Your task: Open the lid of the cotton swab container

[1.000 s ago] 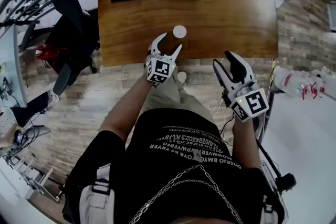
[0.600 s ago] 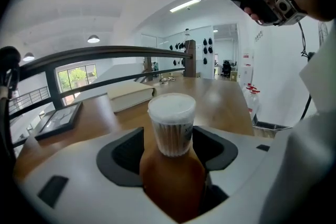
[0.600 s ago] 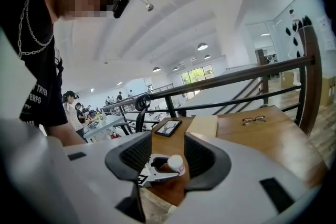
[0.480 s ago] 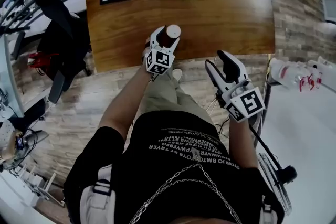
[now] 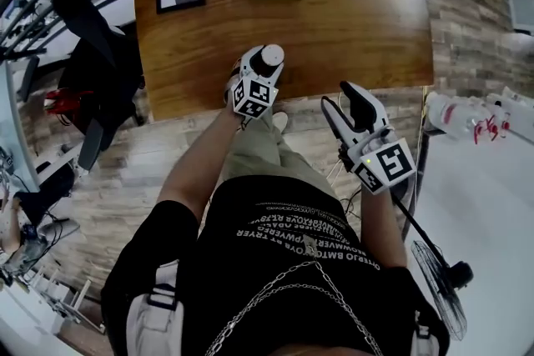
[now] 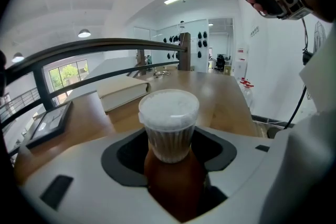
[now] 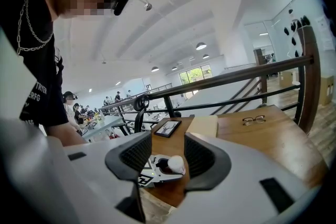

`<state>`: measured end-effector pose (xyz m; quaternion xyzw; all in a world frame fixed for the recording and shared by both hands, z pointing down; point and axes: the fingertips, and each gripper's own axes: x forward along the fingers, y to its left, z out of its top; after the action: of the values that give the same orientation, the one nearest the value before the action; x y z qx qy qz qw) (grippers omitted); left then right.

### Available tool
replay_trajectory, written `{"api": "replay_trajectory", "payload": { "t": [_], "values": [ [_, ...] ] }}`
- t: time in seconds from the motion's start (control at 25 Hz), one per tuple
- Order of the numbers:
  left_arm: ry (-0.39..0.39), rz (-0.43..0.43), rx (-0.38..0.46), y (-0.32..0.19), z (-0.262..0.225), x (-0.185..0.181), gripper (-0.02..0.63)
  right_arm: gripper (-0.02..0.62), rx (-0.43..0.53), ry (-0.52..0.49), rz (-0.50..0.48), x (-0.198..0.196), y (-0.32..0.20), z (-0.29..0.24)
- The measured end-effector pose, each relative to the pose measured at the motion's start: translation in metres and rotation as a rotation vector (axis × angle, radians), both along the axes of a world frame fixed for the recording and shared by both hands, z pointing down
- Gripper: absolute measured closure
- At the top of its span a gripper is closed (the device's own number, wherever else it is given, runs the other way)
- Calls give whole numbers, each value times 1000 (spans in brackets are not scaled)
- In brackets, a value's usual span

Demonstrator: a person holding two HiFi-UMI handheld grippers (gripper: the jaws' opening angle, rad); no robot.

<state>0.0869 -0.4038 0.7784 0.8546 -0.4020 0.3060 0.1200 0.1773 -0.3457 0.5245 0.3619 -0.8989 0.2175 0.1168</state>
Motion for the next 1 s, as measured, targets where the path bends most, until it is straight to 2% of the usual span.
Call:
{"api": "replay_trajectory", "payload": {
  "t": [0.2,0.48,0.76,1.0],
  "values": [
    [38,9,-11,0,-30,-8,334,413,18,2,3,2,-3,-5],
    [94,27,15,-6,-102,-15,334,413,51,-16,-3,3,-7,-21],
    [47,122,6,6,-165,-9,337,413,92,-42,-26,-3,-5,-42],
    [20,194,45,22,-226,5,337,413,109,-46,-55,-3,4,-56]
  ]
}}
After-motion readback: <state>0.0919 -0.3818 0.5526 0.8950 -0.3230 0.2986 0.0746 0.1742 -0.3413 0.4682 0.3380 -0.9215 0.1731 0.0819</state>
